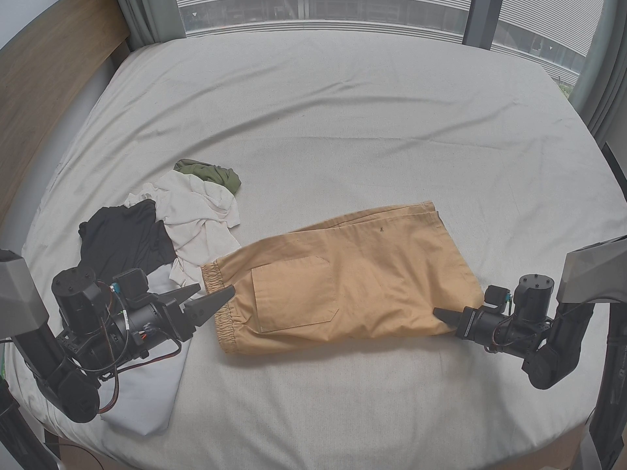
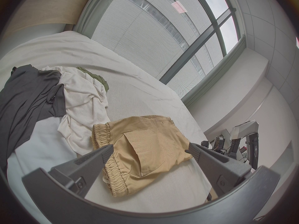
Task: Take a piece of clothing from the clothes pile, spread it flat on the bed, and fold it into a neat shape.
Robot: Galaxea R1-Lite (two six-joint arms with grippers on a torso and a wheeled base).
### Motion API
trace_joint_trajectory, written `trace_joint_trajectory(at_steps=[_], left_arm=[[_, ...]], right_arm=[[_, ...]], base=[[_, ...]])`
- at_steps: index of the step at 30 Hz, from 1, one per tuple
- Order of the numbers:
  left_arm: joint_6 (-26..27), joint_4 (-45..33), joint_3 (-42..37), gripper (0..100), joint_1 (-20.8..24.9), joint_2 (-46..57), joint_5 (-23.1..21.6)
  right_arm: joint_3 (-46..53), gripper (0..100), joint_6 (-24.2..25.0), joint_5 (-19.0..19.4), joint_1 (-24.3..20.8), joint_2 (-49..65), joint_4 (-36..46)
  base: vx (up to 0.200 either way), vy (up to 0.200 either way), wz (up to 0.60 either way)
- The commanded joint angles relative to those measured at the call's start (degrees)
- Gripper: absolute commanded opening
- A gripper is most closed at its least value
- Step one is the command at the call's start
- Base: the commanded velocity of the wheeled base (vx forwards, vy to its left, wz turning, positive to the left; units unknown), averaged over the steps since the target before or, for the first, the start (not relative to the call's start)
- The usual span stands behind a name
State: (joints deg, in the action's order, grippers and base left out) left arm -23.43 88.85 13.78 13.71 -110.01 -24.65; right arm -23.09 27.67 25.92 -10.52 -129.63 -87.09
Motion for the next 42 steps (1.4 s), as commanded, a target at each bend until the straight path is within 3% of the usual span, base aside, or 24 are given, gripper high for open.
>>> trace_joint_trajectory(at_steps=[1, 15, 16, 33, 39, 40, 42], left_arm=[[-0.04, 0.10, 0.02, 100, 0.08, -0.03, -0.05], [-0.04, 0.01, -0.06, 100, 0.17, 0.06, -0.05], [-0.04, 0.01, 0.02, 100, 0.17, 0.06, -0.05], [-0.04, 0.10, 0.11, 100, 0.08, 0.32, -0.05], [-0.04, 0.10, 0.11, 100, 0.08, 0.50, -0.05], [-0.04, 0.10, 0.11, 100, 0.08, 0.50, -0.05], [-0.04, 0.10, 0.02, 100, 0.08, 0.50, -0.05]], right_arm=[[0.85, 0, 0.10, 0.01, 0.24, 0.44, -0.54], [0.41, 0, -0.07, -0.08, 0.59, -1.41, -0.63], [0.41, 100, -0.07, 0.01, 0.59, -1.67, -0.63], [-5.65, 100, 0.72, -0.17, -2.05, -6.42, -0.01], [-8.29, 100, 1.16, -3.24, -3.45, -7.30, -0.01], [-8.29, 0, 1.16, -3.33, -3.45, -7.30, -0.01], [-8.11, 0, 1.24, -3.33, -3.45, -7.30, -0.01]], base=[[0.000, 0.000, 0.00], [0.000, 0.000, 0.00], [0.000, 0.000, 0.00], [0.000, 0.000, 0.00], [0.000, 0.000, 0.00], [0.000, 0.000, 0.00], [0.000, 0.000, 0.00]])
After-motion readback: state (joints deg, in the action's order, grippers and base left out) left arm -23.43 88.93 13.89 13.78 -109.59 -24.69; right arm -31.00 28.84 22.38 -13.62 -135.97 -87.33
